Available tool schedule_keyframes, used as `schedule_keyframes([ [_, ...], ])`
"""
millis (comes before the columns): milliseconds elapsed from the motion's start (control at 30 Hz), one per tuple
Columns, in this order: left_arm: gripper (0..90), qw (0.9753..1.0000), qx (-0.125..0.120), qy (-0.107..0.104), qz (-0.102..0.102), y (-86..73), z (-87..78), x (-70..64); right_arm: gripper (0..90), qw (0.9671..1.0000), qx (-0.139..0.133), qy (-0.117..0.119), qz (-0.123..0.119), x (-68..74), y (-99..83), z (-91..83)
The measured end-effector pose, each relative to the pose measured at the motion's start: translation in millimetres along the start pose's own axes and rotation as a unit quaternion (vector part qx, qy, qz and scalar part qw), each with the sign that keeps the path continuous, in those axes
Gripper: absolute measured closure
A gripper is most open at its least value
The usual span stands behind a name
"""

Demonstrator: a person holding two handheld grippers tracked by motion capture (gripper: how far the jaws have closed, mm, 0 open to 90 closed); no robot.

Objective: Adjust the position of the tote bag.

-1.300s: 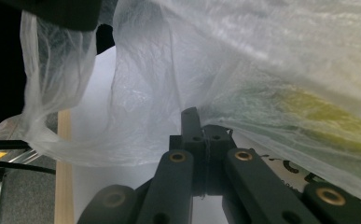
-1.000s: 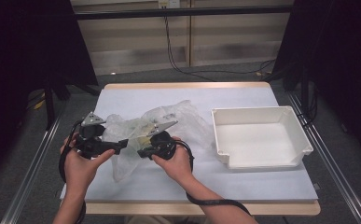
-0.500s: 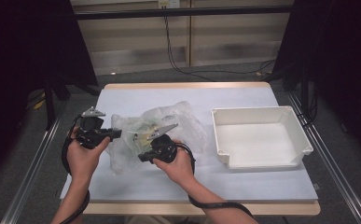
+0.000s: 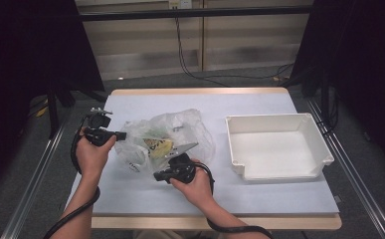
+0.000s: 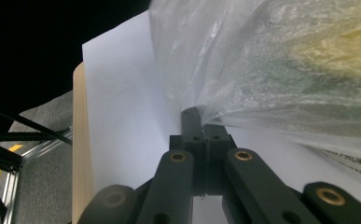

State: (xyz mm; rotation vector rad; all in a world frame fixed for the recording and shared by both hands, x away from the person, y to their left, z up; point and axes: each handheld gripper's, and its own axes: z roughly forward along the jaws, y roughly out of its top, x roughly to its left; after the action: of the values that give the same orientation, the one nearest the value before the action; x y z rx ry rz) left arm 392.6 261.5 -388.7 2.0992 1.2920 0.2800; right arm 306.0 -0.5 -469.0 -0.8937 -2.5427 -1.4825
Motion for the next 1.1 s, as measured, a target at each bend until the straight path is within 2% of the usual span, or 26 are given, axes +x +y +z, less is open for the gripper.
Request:
schedule_keyframes([
  [67, 88.2, 0.9998, -0.007, -0.016, -0.006, -4.9, -3.3, 2.5, 90.0, 1.0000, 0.001, -0.001, 0.001, -1.1, -0.7, -1.2],
  [167, 84.1, 0.9998, -0.012, -0.013, -0.008, -7.0, -6.7, 1.7, 90.0, 1.0000, -0.001, 0.000, 0.003, -2.2, -0.7, -1.8],
  [200, 78.6, 0.9999, -0.004, -0.017, 0.000, -7.1, -8.6, 2.1, 90.0, 1.0000, 0.000, -0.001, 0.004, -2.7, -0.4, -1.8],
  [233, 72.5, 0.9997, -0.008, -0.024, -0.006, -7.5, -10.0, 1.0, 90.0, 1.0000, -0.001, -0.001, 0.004, -3.1, -0.2, -1.6],
  [300, 60.8, 0.9997, -0.012, -0.019, -0.009, -7.3, -14.7, -2.1, 90.0, 1.0000, -0.004, -0.001, 0.005, -3.0, 0.4, -1.4],
  [333, 52.8, 0.9998, -0.006, -0.019, 0.004, -6.2, -18.7, -4.1, 90.0, 1.0000, -0.003, -0.002, 0.003, -2.2, 1.1, -1.3],
  [433, 36.2, 0.9999, -0.005, -0.013, 0.006, -3.3, -22.8, -11.9, 90.0, 1.0000, -0.004, -0.002, 0.003, -1.7, 1.9, -1.7],
  [533, 26.8, 0.9998, 0.000, -0.018, 0.011, -1.6, -22.9, -15.6, 90.0, 1.0000, -0.004, -0.003, 0.006, -1.9, 2.8, -2.0],
  [600, 21.1, 0.9997, 0.004, -0.013, 0.018, 0.4, -23.1, -20.0, 90.0, 1.0000, -0.005, -0.003, 0.007, -1.6, 3.5, -2.2],
  [667, 14.9, 0.9999, -0.003, -0.004, 0.015, 2.9, -22.4, -23.6, 90.0, 0.9999, -0.006, -0.003, 0.012, -1.2, 4.0, -2.4],
  [833, 10.9, 0.9996, 0.001, -0.009, 0.026, 4.5, -19.5, -26.7, 90.0, 0.9999, -0.005, -0.001, 0.012, -1.5, 5.2, -2.3],
  [867, 9.6, 0.9994, -0.005, 0.008, 0.034, 5.5, -20.2, -26.3, 90.0, 0.9999, -0.004, 0.000, 0.013, -1.5, 5.7, -2.1],
  [933, 8.1, 0.9995, -0.011, 0.002, 0.029, 6.5, -20.3, -26.5, 90.0, 1.0000, 0.003, 0.000, 0.009, -0.9, 5.9, -1.1],
  [967, 7.9, 0.9992, -0.010, 0.012, 0.037, 8.3, -21.1, -25.1, 90.0, 0.9999, 0.005, 0.000, 0.009, -0.8, 5.8, -0.6],
  [1033, 6.8, 0.9993, -0.008, 0.008, 0.036, 9.7, -21.1, -25.0, 90.0, 0.9999, 0.005, 0.001, 0.009, -1.0, 5.5, -0.1],
  [1100, 4.3, 0.9990, -0.015, 0.017, 0.039, 11.7, -20.5, -25.5, 90.0, 0.9999, 0.006, 0.002, 0.008, -1.6, 5.2, 0.5],
])
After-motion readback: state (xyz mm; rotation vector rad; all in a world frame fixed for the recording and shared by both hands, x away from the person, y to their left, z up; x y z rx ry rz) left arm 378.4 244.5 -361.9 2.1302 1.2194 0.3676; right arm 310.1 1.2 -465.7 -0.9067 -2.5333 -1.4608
